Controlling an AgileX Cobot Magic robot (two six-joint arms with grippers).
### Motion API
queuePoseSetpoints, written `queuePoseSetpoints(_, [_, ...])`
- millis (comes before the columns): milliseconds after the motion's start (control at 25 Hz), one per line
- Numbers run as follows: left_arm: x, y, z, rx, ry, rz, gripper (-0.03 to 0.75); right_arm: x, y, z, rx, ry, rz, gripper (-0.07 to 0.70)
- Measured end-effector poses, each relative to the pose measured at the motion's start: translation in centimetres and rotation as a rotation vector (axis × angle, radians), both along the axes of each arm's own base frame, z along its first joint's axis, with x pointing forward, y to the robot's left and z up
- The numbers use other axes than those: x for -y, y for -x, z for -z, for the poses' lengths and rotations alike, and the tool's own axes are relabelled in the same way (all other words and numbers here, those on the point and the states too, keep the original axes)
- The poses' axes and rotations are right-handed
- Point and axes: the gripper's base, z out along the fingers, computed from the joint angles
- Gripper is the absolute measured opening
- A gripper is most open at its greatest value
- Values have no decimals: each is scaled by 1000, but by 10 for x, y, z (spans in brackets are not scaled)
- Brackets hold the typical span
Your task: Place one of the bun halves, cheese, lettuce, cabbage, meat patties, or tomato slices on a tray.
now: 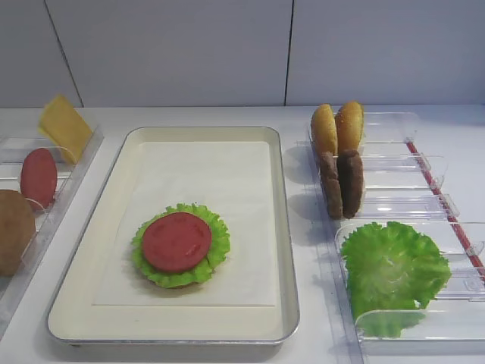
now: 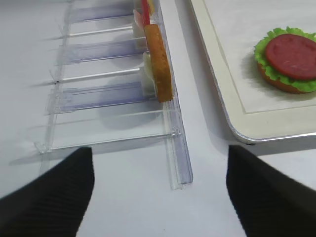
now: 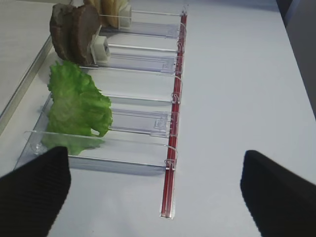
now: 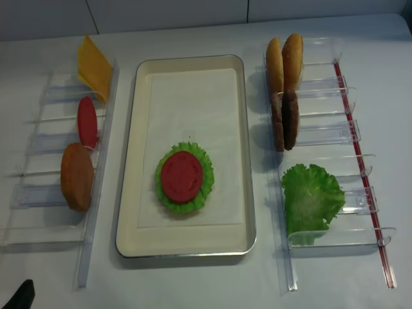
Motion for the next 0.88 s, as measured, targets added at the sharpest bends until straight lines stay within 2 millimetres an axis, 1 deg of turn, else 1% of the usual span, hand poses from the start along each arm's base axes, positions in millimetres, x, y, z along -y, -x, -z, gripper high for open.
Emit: queuePoseSetpoints(880, [0,0,0,0,-1,0,532,0,0,0,0,0,0,692])
